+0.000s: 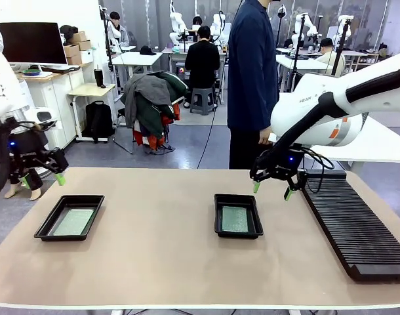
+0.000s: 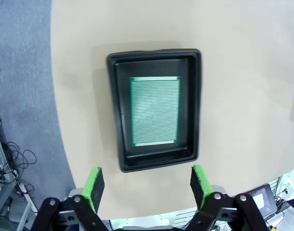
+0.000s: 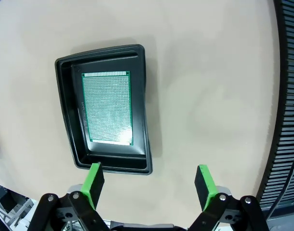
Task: Inspect and transfer BCBs to ESD trays.
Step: Pick up the ESD tray and place it on the left side of the table.
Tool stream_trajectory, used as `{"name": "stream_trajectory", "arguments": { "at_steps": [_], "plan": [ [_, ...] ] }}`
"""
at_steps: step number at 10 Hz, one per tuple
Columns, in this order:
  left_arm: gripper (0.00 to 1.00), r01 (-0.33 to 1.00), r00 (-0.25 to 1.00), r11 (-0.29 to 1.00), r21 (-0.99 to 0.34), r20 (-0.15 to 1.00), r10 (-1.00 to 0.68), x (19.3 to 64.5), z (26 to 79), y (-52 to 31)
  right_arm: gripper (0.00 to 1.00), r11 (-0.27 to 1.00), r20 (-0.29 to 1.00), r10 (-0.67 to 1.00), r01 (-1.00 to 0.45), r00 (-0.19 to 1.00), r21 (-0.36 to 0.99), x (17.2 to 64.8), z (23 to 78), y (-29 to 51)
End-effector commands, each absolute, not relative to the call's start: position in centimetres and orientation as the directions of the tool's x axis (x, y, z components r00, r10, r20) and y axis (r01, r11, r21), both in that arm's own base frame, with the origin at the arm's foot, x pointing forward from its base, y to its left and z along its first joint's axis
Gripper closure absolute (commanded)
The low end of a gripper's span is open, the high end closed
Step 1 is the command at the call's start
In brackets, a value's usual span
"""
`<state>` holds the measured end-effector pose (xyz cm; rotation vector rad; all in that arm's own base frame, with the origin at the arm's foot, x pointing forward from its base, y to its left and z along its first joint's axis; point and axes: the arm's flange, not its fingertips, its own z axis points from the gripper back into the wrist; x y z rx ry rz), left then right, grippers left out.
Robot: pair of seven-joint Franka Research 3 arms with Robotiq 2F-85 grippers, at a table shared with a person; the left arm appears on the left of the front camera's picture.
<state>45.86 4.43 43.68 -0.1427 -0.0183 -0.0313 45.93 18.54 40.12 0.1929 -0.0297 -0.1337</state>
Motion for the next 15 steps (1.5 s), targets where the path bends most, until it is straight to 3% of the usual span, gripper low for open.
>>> {"name": "stream_trajectory", "arguments": {
  "at_steps": [1, 11, 15],
  "plan": [
    [0.04, 0.012, 1.000, 0.987, -0.160, 0.017, -0.009, 45.2, 44.4, 1.8, 0.00, 0.971, 0.045, -0.106, 0.094, 0.993, 0.219, 44.8, 40.2, 16.4],
    [0.04, 0.048, 0.999, 0.991, -0.126, 0.015, -0.046, 50.2, 45.2, -29.7, 0.00, 0.976, 0.030, -0.114, 0.106, 0.993, 0.193, 45.3, 40.4, 16.7],
    [0.04, 0.086, 0.996, 0.988, -0.125, 0.025, -0.084, 51.1, 43.2, -37.4, 0.00, 0.958, 0.033, -0.122, 0.110, 0.992, 0.264, 43.8, 40.4, 11.5]
  ]
}}
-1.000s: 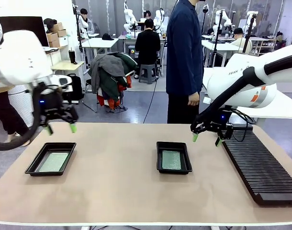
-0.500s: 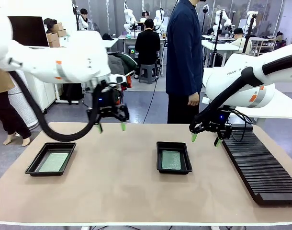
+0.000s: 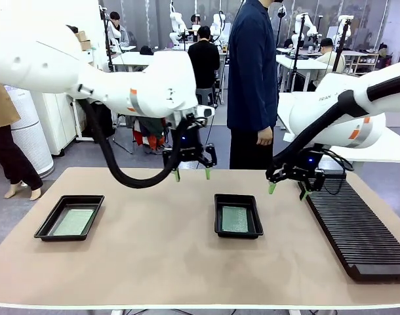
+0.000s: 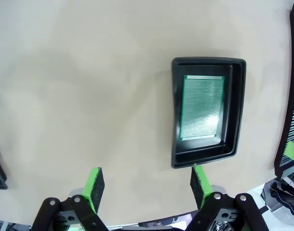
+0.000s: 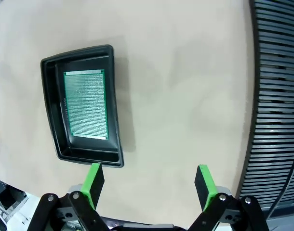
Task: Inspect and transfer BCBs to ESD trays.
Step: Pick up the ESD tray and place it on the left side of the table.
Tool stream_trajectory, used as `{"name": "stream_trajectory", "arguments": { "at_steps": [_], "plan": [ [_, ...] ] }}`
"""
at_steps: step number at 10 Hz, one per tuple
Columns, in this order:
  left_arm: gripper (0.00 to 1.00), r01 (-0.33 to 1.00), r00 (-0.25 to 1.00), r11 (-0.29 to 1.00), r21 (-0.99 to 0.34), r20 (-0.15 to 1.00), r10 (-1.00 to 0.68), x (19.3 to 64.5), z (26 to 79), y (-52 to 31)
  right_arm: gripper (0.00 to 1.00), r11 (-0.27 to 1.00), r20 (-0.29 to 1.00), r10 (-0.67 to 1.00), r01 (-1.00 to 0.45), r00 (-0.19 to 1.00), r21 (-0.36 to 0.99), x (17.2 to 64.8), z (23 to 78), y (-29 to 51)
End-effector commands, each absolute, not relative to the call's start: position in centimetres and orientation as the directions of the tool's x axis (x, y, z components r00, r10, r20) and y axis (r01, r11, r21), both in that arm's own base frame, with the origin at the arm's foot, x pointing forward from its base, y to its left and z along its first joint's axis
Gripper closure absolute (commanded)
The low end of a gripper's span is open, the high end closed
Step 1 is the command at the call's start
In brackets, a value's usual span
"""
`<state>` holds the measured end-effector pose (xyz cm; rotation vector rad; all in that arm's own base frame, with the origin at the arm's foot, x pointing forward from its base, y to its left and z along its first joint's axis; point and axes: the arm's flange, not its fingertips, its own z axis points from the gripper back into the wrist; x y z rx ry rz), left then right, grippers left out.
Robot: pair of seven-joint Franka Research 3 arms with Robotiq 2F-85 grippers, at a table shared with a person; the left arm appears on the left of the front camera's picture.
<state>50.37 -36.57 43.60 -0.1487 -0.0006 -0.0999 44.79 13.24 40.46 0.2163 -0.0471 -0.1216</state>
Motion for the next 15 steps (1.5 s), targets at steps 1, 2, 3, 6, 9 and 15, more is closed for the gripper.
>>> {"name": "stream_trajectory", "arguments": {
  "at_steps": [1, 2, 3, 6, 9, 15],
  "plan": [
    [0.04, 0.089, 0.996, 0.989, -0.119, 0.016, -0.088, 50.9, 42.4, -38.8, 0.00, 0.944, 0.043, -0.133, 0.113, 0.990, 0.311, 43.5, 40.4, 10.1],
    [0.04, 0.091, 0.996, 0.990, -0.112, 0.014, -0.090, 50.7, 41.5, -40.2, 0.00, 0.935, 0.041, -0.130, 0.109, 0.991, 0.337, 43.3, 40.1, 8.7],
    [0.04, 0.098, 0.995, 0.990, -0.099, 0.007, -0.097, 50.6, 40.6, -41.6, 0.00, 0.916, 0.039, -0.137, 0.111, 0.990, 0.384, 43.2, 39.8, 7.3],
    [0.04, 0.101, 0.995, 0.993, -0.062, -0.010, -0.102, 50.0, 37.9, -44.9, 0.00, 0.879, 0.054, -0.112, 0.074, 0.992, 0.471, 42.7, 38.6, 3.9],
    [0.04, 0.066, 0.998, 0.998, 0.001, -0.007, -0.066, 50.8, 35.4, -46.1, 0.00, 0.909, 0.041, -0.150, 0.122, 0.988, 0.398, 43.5, 39.9, 5.7],
    [0.04, 0.063, 0.998, 0.998, 0.002, -0.028, -0.063, 51.9, 32.5, -45.6, 0.00, 0.909, 0.041, -0.150, 0.122, 0.988, 0.398, 43.5, 39.9, 5.7]
  ]
}}
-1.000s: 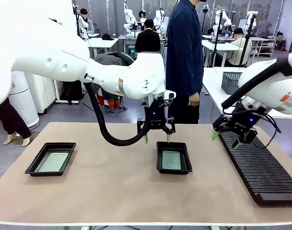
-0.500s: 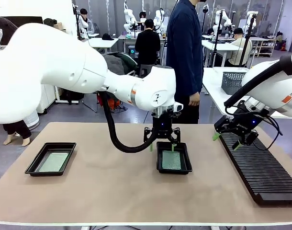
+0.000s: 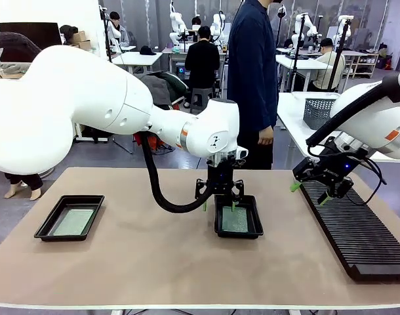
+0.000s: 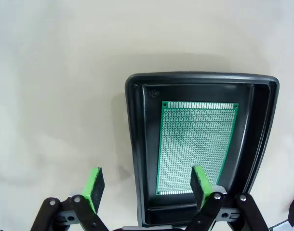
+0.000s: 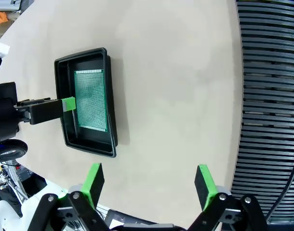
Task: Inspect and transfer BCBs to ESD trays.
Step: Pick up the ESD tray and place it on the left side of the table.
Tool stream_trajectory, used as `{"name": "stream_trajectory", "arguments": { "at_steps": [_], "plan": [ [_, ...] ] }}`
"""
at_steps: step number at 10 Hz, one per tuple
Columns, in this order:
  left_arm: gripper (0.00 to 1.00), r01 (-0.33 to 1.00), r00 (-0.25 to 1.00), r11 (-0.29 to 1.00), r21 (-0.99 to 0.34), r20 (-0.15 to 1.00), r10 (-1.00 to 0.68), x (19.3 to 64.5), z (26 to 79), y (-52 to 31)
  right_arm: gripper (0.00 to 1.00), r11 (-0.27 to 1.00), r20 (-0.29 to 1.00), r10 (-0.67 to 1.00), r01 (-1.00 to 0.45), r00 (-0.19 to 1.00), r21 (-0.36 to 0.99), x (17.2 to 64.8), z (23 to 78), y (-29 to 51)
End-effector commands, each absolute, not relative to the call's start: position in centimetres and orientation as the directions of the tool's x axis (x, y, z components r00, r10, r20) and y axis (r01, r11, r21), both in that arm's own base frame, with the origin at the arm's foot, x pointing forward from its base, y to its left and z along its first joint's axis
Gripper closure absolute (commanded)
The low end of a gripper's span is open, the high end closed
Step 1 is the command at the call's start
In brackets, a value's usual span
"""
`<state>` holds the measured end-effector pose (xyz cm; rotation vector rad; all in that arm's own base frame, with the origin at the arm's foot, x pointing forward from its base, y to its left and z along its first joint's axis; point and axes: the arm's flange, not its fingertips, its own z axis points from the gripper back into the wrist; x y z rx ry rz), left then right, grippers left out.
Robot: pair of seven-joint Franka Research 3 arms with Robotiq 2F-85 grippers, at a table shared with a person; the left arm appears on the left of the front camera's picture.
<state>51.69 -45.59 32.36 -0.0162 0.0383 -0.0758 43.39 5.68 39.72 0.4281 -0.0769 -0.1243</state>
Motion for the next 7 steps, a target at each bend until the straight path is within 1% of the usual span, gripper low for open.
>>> {"name": "stream_trajectory", "arguments": {
  "at_steps": [1, 5, 6, 7],
  "plan": [
    [0.04, 0.060, 0.998, 0.998, 0.005, -0.027, -0.060, 51.98, 32.35, -45.53, 0.00, 0.909, 0.041, -0.150, 0.122, 0.988, 0.398, 43.45, 39.87, 5.74],
    [0.04, 0.056, 0.998, 0.998, 0.027, -0.027, -0.056, 52.31, 32.07, -45.32, 0.00, 0.909, 0.041, -0.150, 0.122, 0.988, 0.398, 43.45, 39.87, 5.74],
    [0.11, 0.055, 0.998, 0.998, 0.028, -0.027, -0.054, 52.39, 32.02, -45.28, 0.00, 0.909, 0.041, -0.150, 0.122, 0.988, 0.398, 43.45, 39.87, 5.74],
    [0.12, 0.057, 0.998, 0.998, 0.024, -0.022, -0.056, 52.41, 32.03, -45.15, 0.00, 0.909, 0.041, -0.150, 0.122, 0.988, 0.398, 43.45, 39.87, 5.74]
  ]
}}
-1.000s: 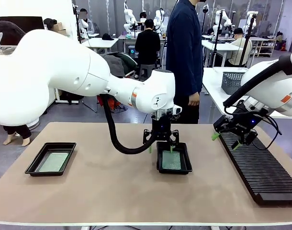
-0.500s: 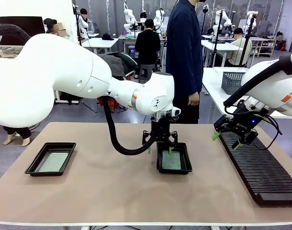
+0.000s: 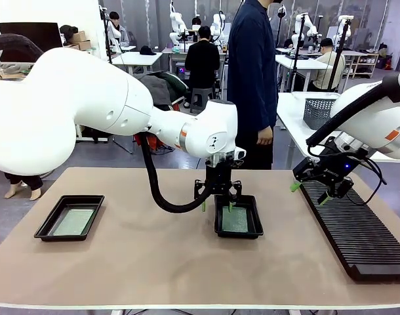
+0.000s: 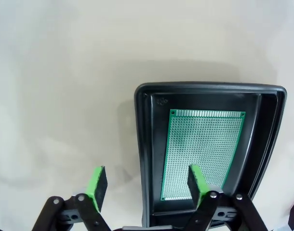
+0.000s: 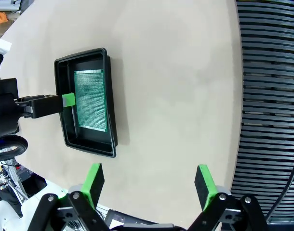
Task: Inspect and transfer BCBs to ESD trays.
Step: Pick up the ESD tray and place it on the left side of the table.
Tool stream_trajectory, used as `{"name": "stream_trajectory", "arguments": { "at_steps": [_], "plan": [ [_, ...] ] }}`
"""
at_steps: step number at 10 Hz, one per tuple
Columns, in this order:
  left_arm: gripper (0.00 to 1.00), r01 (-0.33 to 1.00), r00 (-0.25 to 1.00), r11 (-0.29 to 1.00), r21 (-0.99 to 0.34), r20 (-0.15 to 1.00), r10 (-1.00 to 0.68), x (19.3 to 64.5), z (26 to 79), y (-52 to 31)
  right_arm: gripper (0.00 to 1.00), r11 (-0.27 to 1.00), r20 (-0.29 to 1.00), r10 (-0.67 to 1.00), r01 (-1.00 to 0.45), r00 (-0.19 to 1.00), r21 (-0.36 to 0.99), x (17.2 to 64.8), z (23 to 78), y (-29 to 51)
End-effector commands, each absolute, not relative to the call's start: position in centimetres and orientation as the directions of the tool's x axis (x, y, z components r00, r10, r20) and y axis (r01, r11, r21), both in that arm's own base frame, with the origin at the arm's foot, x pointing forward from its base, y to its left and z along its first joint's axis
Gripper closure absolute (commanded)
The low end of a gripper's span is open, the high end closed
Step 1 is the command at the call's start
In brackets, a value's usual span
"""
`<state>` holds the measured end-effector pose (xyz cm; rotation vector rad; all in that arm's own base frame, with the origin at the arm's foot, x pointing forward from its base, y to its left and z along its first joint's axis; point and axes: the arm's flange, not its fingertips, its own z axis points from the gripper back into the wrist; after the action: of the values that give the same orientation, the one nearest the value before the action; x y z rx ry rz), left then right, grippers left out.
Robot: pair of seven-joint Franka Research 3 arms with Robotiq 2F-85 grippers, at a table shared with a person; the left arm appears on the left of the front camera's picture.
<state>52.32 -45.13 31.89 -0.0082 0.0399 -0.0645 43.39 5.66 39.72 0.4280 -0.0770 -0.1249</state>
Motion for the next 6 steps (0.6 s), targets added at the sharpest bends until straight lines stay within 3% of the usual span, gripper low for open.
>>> {"name": "stream_trajectory", "arguments": {
  "at_steps": [1, 6],
  "plan": [
    [0.20, 0.051, 0.999, 0.998, 0.024, -0.019, -0.050, 52.51, 32.03, -45.01, 0.00, 0.909, 0.041, -0.150, 0.122, 0.988, 0.398, 43.45, 39.87, 5.74],
    [0.47, 0.059, 0.998, 0.998, 0.027, -0.007, -0.058, 52.48, 31.87, -44.94, 0.00, 0.909, 0.041, -0.150, 0.122, 0.988, 0.398, 43.45, 39.87, 5.74]
  ]
}}
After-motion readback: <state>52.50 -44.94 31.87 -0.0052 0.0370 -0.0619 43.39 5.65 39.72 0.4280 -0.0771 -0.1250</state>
